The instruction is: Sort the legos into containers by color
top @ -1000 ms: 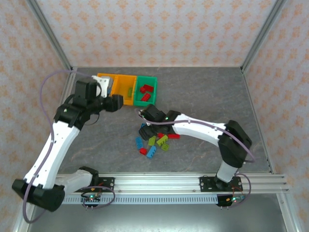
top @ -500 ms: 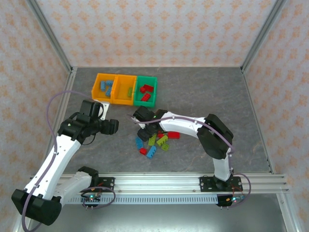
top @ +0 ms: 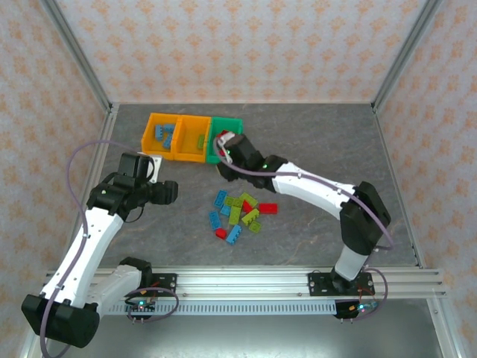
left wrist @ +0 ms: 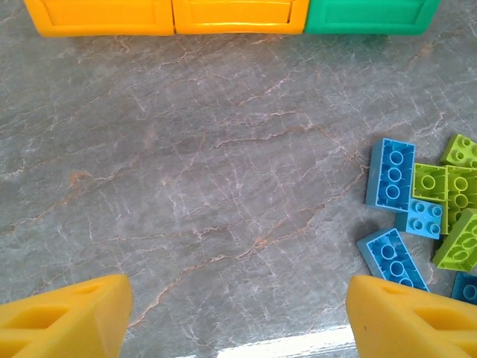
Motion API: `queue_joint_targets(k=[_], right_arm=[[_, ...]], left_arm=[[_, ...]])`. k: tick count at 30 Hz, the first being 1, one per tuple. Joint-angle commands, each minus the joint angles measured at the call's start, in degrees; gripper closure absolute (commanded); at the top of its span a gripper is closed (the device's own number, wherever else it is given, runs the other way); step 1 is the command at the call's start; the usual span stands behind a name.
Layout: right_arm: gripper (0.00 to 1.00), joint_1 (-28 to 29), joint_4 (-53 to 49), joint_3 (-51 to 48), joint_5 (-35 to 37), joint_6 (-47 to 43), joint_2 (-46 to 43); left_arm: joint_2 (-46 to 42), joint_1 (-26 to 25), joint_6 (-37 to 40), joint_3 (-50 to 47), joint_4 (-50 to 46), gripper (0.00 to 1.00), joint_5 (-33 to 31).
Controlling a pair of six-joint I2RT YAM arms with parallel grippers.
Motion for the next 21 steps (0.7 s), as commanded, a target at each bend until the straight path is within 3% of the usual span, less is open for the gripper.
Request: queue_joint_targets(k=[1,7,12,16,21], right_arm=[[0.73,-2.7,6.9,7.9,8.8,1.5,8.5],[0.71,-6.9,1.2,27.7,8.2,1.7,25.4],[0.5,-7.6,-11.7,43.2,4.5,1.7,32.5],[0.45,-7.5,-12.5,39.4,1.3,3.3,25.7],[0.42,-7.6,-11.0,24.9,-1.2,4.0,9.5]], left_arm=[[0.2,1.2,0.9,-1.0,1.6,0.23,2.0],[1.2,1.7,1.0,-1.1,2.0,0.23,3.6],[1.9,2.0,1.1,-1.1,2.1,0.23,4.1],[1.9,2.0,-0.1,-1.1,1.8,0.23,5.1],[2.1,-0.3,-9.6,0.0,0.3,0.26,4.9]])
